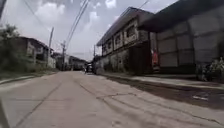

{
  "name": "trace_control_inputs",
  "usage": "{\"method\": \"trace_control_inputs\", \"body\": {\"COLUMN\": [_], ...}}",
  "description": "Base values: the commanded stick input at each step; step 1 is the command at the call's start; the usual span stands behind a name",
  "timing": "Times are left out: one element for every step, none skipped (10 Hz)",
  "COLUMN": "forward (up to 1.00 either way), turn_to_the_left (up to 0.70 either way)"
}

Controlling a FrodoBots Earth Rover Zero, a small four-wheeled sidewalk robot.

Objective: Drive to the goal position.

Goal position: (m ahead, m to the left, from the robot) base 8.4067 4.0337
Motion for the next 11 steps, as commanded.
{"method": "trace_control_inputs", "body": {"forward": [1.00,1.00,1.00,1.00,1.00,1.00,1.00,1.00,1.00,1.00,1.00], "turn_to_the_left": [0.00,0.00,0.00,0.00,0.00,0.00,0.00,0.00,0.00,0.04,0.23]}}
